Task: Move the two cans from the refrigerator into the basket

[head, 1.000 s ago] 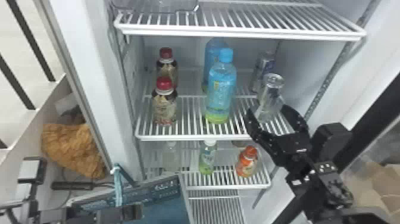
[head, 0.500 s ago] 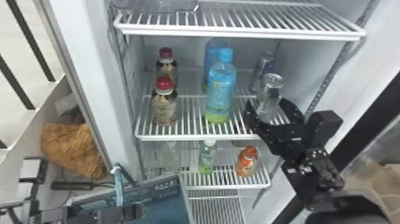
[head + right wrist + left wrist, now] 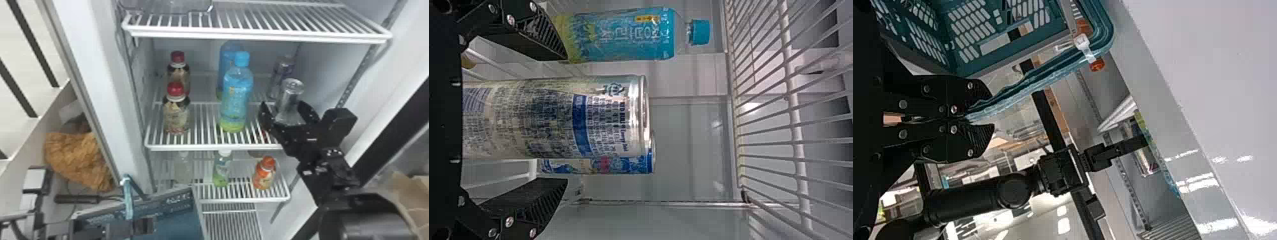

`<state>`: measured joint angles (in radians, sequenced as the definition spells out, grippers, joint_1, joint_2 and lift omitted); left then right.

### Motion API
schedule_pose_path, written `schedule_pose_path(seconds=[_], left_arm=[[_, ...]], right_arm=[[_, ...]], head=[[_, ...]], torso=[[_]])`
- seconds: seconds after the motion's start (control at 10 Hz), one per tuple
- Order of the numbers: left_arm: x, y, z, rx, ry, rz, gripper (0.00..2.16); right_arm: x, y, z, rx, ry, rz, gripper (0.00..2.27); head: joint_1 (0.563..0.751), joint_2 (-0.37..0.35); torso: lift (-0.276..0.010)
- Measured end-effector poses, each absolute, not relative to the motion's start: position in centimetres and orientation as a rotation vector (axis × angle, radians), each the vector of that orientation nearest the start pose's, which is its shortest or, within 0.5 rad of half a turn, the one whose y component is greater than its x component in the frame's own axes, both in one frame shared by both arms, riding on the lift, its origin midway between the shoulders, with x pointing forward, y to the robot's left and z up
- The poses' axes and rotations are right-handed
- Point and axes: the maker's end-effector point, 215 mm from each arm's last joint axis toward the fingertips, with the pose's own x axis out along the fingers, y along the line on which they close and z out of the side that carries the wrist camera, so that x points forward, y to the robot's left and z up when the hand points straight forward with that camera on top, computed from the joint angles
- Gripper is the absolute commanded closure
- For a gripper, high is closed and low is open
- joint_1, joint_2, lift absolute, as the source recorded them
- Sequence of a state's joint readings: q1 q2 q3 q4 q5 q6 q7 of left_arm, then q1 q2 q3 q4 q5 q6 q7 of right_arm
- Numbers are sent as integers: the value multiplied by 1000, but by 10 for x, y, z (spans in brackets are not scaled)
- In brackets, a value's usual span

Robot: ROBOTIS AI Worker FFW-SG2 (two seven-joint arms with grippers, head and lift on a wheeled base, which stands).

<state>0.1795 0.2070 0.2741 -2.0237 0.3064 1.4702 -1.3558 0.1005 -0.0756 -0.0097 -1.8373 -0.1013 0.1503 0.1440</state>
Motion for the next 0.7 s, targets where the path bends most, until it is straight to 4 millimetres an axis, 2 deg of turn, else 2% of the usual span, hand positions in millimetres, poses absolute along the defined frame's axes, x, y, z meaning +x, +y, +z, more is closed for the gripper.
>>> schedule_pose_path(seconds=[0.1, 0.2, 0.4, 0.5, 0.7], left_arm=[[319, 144, -364, -860, 864, -1098, 1200], [320, 143, -364, -859, 865, -1100, 1200], [320, 141, -364, -860, 867, -1106, 1200], [320, 141, -364, -861, 868, -1109, 1200], [320, 141, -364, -862, 868, -1108, 1200]], right_arm=[[569, -216, -298, 29, -7, 158, 344], [571, -216, -299, 32, -2, 159, 544], [576, -215, -298, 28, 10, 166, 1093], [577, -211, -297, 23, 14, 175, 1227], [574, -208, -290, 23, 3, 182, 1234]], head=[[695, -91], [695, -92], [695, -92], [695, -89], [695, -85]], torso=[[-25], [-25], [-25], [-25], [-25]])
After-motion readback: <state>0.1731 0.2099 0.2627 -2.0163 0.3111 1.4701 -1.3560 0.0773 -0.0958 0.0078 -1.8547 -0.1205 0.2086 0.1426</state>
